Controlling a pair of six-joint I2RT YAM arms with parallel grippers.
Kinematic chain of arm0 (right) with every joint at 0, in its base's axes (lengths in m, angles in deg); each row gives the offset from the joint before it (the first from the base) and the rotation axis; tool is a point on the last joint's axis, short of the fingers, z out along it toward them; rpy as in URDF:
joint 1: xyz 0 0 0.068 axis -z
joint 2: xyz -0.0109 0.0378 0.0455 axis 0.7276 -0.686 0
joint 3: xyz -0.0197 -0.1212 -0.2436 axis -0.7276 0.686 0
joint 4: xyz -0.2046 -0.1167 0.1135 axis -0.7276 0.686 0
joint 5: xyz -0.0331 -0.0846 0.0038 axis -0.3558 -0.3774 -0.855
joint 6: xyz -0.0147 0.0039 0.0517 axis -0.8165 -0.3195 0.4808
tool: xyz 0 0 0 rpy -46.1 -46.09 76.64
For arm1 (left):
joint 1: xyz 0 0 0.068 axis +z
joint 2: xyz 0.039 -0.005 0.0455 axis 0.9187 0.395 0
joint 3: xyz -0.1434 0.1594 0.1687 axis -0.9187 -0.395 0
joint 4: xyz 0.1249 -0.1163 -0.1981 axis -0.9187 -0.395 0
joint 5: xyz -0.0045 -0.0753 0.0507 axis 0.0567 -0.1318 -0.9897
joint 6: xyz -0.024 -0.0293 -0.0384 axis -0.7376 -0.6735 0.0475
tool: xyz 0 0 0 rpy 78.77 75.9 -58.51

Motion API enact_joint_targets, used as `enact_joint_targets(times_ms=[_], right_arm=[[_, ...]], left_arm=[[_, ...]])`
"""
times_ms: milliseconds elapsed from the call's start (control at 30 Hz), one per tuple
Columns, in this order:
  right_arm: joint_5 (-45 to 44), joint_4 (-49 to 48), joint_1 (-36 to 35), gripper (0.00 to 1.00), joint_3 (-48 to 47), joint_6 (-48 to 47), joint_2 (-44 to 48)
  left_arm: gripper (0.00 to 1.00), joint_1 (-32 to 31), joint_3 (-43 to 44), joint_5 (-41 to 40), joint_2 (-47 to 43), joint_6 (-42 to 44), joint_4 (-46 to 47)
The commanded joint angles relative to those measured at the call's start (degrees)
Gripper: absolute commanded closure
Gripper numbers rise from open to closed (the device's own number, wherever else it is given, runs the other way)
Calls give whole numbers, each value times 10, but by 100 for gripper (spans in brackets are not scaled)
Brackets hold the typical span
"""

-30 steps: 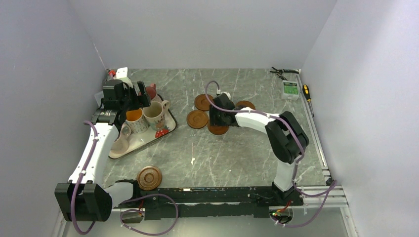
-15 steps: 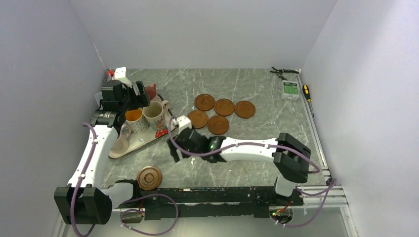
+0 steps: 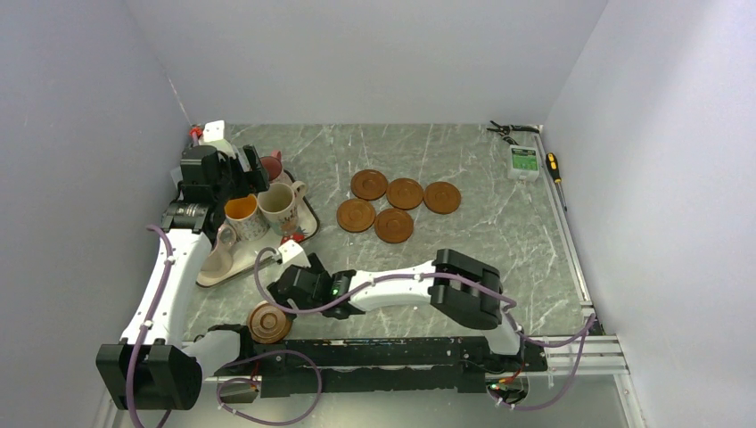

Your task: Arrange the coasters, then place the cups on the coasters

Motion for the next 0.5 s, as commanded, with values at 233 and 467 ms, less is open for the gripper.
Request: enact_joint_targets(times_ms=[233,467], right_arm=[[-46,58,-23,13,-106,5,-70],[-64,87,-23,13,-78,23,-57]], left_arm=[[6,-1,0,-4,-12,-14,15],[6,0,0,-4,-12,-14,15]])
